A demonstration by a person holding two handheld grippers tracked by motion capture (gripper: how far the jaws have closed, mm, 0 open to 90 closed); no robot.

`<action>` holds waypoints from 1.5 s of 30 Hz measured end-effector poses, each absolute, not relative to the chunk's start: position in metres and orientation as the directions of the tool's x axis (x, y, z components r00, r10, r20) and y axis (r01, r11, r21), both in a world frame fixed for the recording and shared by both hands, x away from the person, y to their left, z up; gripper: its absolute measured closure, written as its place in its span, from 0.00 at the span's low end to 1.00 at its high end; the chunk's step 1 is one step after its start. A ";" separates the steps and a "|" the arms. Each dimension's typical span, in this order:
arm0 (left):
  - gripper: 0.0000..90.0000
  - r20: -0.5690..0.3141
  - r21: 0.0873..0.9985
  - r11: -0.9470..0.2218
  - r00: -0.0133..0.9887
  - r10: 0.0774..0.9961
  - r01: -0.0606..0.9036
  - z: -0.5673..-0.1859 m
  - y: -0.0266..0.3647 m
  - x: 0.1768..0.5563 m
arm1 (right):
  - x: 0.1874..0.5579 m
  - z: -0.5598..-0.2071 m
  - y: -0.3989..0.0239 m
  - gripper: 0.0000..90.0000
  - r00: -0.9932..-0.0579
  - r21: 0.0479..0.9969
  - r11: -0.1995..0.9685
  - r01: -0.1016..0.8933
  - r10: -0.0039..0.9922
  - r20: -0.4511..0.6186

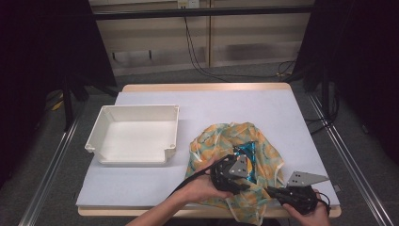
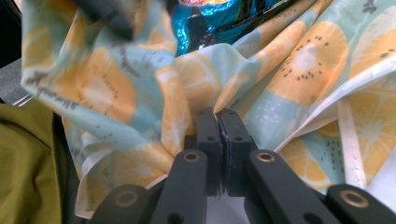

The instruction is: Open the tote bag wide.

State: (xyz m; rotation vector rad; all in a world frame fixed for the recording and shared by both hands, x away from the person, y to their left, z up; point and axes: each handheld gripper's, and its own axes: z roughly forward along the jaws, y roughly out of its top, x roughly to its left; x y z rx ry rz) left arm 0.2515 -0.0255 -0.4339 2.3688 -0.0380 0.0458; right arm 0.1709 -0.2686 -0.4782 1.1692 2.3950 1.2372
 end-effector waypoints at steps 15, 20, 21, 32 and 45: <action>1.00 -0.065 0.707 -0.707 0.993 -0.103 -0.027 -0.448 -0.015 0.231 | 0.168 -0.463 -0.264 0.51 -0.658 0.807 0.271 0.526 0.730 0.183; 0.96 -0.090 0.719 -0.695 0.990 -0.108 -0.011 -0.450 -0.011 0.230 | 0.173 -0.465 -0.255 0.51 -0.672 0.797 0.284 0.533 0.715 0.194; 0.94 -0.081 0.729 -0.684 0.992 -0.097 -0.007 -0.448 -0.011 0.230 | 0.175 -0.469 -0.253 0.72 -0.680 0.784 0.307 0.539 0.708 0.191; 0.95 -0.070 0.769 -0.639 0.997 -0.029 0.035 -0.415 -0.035 0.258 | 0.169 -0.471 -0.256 0.98 -0.692 0.786 0.327 0.524 0.701 0.170; 0.76 0.036 0.657 -0.753 0.999 -0.027 -0.044 -0.446 -0.041 0.247 | 0.164 -0.473 -0.259 1.00 -0.685 0.767 0.345 0.541 0.710 0.164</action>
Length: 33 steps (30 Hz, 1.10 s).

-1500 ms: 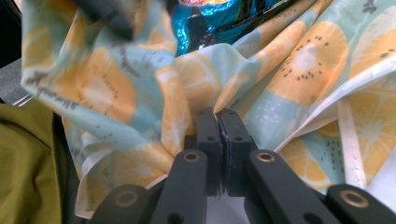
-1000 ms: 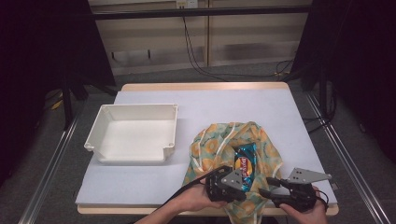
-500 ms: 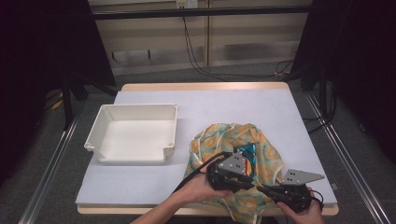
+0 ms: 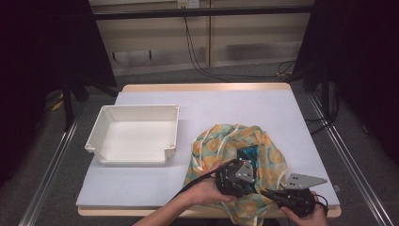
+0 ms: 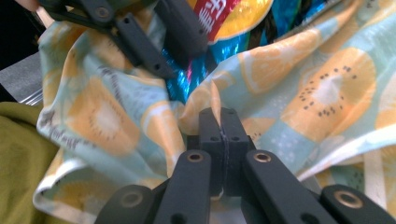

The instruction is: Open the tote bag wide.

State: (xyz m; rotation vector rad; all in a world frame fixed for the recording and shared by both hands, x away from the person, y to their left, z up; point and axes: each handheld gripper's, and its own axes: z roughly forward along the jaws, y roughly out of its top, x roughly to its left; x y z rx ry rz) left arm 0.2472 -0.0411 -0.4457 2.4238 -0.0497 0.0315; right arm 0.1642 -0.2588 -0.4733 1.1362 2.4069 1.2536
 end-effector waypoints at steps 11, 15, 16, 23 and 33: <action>0.71 0.061 0.649 -0.761 0.998 0.031 -0.017 -0.447 -0.047 0.254 | 0.162 -0.478 -0.263 1.00 -0.673 0.754 0.351 0.556 0.722 0.161; 0.67 0.078 0.596 -0.801 0.997 -0.016 -0.059 -0.448 -0.054 0.251 | 0.161 -0.479 -0.264 1.00 -0.661 0.745 0.346 0.570 0.731 0.166; 0.66 0.078 0.586 -0.807 0.996 -0.031 -0.071 -0.448 -0.056 0.249 | 0.160 -0.479 -0.264 1.00 -0.660 0.745 0.346 0.571 0.732 0.166; 0.61 0.136 0.528 -0.838 0.988 -0.080 -0.140 -0.452 -0.066 0.243 | 0.161 -0.479 -0.265 1.00 -0.660 0.746 0.340 0.573 0.730 0.174; 0.90 0.193 0.547 -0.829 0.981 -0.010 -0.116 -0.458 -0.067 0.242 | 0.163 -0.481 -0.264 1.00 -0.662 0.747 0.341 0.571 0.729 0.173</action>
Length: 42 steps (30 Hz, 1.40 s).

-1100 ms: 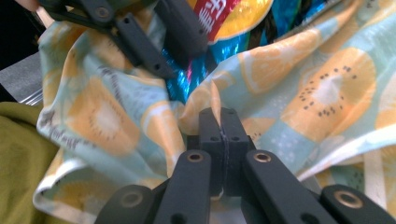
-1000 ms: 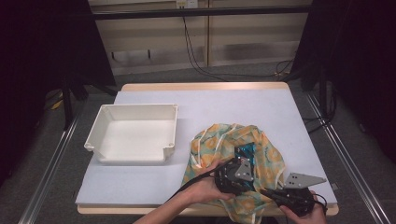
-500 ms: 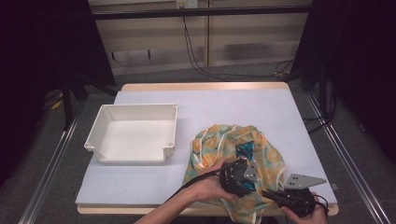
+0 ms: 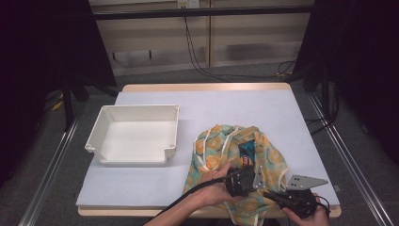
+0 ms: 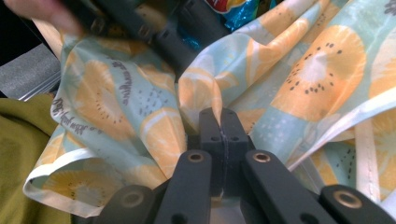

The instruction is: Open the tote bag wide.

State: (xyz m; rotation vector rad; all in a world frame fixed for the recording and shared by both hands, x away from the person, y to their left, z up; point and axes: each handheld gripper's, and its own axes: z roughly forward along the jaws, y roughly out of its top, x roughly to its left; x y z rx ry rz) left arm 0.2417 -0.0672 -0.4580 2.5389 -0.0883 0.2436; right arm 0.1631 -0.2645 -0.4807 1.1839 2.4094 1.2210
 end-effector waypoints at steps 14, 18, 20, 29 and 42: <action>1.00 -0.020 0.751 -0.660 0.999 0.032 0.036 -0.423 -0.032 0.267 | 0.174 -0.480 -0.264 1.00 -0.651 0.760 0.317 0.568 0.738 0.179; 1.00 -0.078 0.792 -0.607 0.997 0.020 0.074 -0.416 -0.027 0.271 | 0.176 -0.480 -0.262 1.00 -0.651 0.768 0.311 0.559 0.738 0.175; 1.00 -0.073 0.799 -0.596 0.997 0.030 0.076 -0.412 -0.026 0.272 | 0.177 -0.479 -0.261 1.00 -0.648 0.772 0.304 0.558 0.740 0.178; 1.00 -0.120 0.845 -0.521 0.992 0.037 0.121 -0.399 -0.019 0.283 | 0.182 -0.472 -0.258 1.00 -0.657 0.797 0.282 0.534 0.732 0.182; 1.00 -0.161 0.887 -0.428 0.985 0.062 0.172 -0.378 -0.012 0.301 | 0.188 -0.472 -0.253 0.97 -0.671 0.810 0.289 0.510 0.723 0.164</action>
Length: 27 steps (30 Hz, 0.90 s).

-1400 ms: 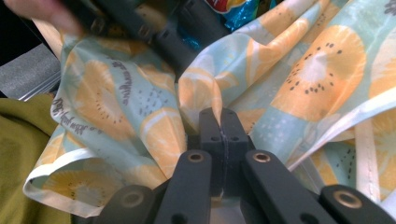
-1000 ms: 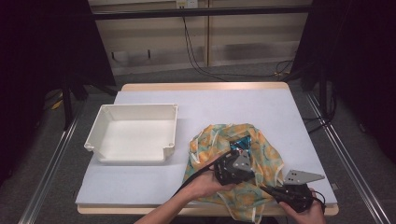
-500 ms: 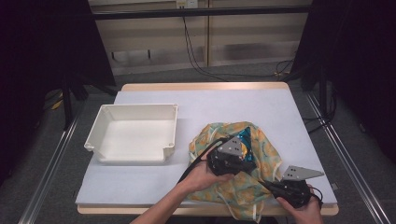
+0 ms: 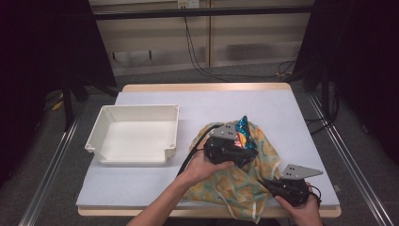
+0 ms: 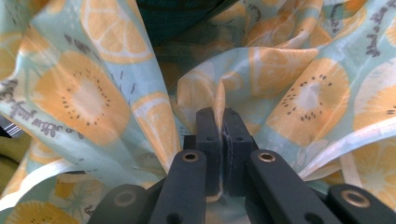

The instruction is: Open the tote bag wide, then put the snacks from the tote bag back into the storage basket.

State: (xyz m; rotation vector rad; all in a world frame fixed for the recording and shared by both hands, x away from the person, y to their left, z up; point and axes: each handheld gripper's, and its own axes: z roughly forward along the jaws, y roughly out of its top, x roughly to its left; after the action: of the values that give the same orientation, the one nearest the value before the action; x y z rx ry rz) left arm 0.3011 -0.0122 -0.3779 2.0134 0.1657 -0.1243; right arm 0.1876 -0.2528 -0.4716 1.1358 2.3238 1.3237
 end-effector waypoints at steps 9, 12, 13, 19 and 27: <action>1.00 -0.170 0.909 -0.374 0.983 0.072 0.185 -0.364 -0.007 0.308 | 0.187 -0.470 -0.253 0.82 -0.673 0.829 0.274 0.488 0.723 0.158; 1.00 -0.167 0.917 -0.353 0.983 0.075 0.183 -0.357 -0.004 0.309 | 0.185 -0.467 -0.254 0.68 -0.672 0.842 0.253 0.477 0.722 0.164; 1.00 -0.163 0.919 -0.351 0.984 0.076 0.180 -0.355 -0.002 0.310 | 0.183 -0.465 -0.255 0.63 -0.671 0.852 0.233 0.469 0.721 0.172; 1.00 -0.159 0.933 -0.313 0.983 0.089 0.179 -0.340 0.006 0.317 | 0.179 -0.462 -0.257 0.54 -0.673 0.869 0.213 0.447 0.720 0.170; 1.00 -0.164 0.946 -0.269 0.982 0.091 0.183 -0.323 0.016 0.324 | 0.176 -0.460 -0.265 0.45 -0.663 0.883 0.173 0.436 0.725 0.185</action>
State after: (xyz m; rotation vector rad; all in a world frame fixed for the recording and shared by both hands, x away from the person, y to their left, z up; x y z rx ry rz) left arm 0.3241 0.0156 -0.3234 1.8457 0.1998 -0.0886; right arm 0.1761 -0.2647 -0.4596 1.1141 2.1748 1.4860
